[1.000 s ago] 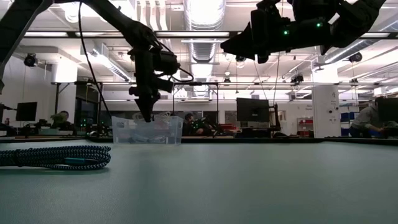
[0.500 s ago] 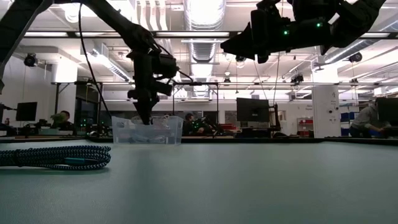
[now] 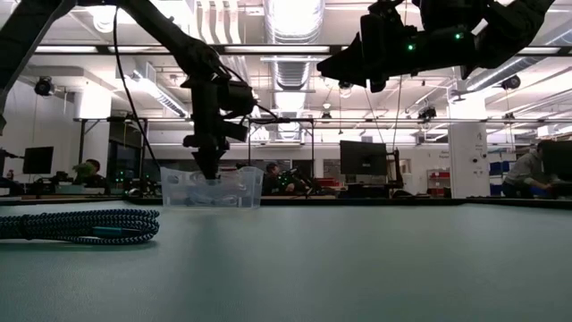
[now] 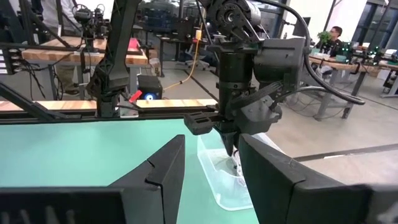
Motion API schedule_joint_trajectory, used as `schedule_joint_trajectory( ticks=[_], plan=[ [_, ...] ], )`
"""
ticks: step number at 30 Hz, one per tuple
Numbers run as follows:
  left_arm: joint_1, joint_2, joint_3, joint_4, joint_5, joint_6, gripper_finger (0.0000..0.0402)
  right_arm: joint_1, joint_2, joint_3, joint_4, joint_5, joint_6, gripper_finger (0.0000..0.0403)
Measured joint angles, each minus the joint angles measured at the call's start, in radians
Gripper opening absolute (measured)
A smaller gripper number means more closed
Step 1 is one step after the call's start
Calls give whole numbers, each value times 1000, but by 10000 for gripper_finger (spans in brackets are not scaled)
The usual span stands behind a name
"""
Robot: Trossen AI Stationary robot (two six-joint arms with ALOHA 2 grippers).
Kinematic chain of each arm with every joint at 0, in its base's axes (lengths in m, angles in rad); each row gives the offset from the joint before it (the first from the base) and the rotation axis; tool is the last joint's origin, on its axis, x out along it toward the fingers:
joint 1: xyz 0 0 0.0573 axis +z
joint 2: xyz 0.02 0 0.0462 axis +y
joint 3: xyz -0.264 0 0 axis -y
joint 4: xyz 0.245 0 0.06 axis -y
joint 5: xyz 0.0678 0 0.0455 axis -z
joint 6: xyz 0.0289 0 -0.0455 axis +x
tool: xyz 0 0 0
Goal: Pick and place USB-C Cables
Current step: Put the white charger cable into the transparent bin
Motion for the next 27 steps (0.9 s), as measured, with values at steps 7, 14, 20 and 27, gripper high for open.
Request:
schedule_joint_trajectory(
  ticks=[7, 14, 20, 27],
  plan=[
    [0, 0, 0, 7, 0, 0, 11, 0, 0, 0, 0, 0, 0, 144],
    [0, 0, -1, 7, -1, 0, 11, 0, 0, 0, 0, 0, 0, 144],
    [0, 0, -4, 7, -2, 1, 13, 0, 0, 0, 0, 0, 0, 144],
    [0, 0, -5, 9, -20, 2, 48, 0, 0, 0, 0, 0, 0, 144]
  ],
)
